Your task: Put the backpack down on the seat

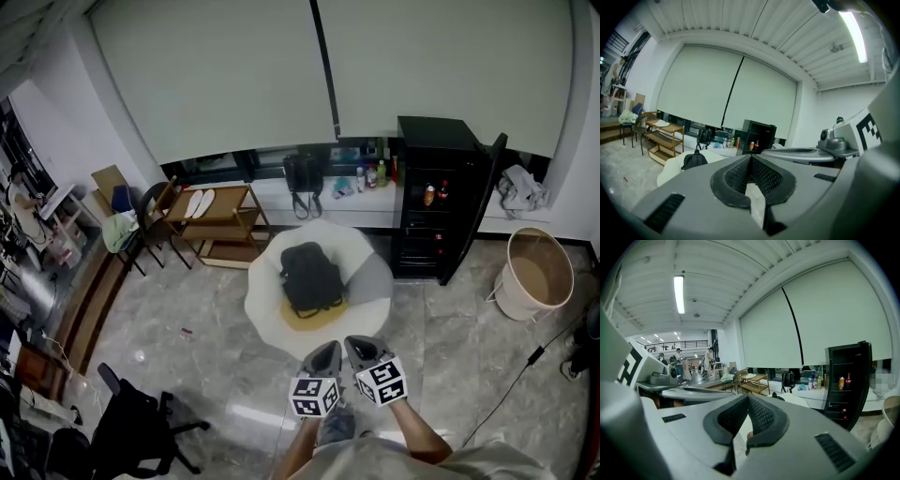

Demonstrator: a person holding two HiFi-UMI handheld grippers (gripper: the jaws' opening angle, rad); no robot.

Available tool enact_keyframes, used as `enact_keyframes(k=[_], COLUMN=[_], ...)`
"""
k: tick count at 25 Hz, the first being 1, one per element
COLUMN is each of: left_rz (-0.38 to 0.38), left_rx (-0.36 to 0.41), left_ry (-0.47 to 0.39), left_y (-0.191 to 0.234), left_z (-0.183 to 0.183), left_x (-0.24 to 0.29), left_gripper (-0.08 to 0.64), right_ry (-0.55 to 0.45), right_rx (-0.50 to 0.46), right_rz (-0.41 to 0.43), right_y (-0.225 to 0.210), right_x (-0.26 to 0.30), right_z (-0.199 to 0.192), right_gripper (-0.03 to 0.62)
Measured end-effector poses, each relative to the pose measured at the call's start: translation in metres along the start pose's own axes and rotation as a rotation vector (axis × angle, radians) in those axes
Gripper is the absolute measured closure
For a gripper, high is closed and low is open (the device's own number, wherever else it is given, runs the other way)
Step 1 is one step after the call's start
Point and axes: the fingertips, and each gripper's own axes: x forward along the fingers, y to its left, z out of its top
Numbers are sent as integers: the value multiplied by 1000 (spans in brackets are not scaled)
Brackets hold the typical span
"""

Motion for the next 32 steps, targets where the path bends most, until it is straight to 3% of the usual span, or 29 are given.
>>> enact_keyframes(k=[15,32], left_rz=[24,26], left_rx=[-30,-14], left_ry=[-10,-69], left_y=[-32,-37], left_z=[-42,-30], left_x=[-70,-92], left_gripper=[529,529], right_ry=[-13,-45], right_rx=[22,-42], right_rz=[-22,-3], right_y=[47,69], right_x=[-69,-80], right_z=[-33,-17], right_gripper=[565,565])
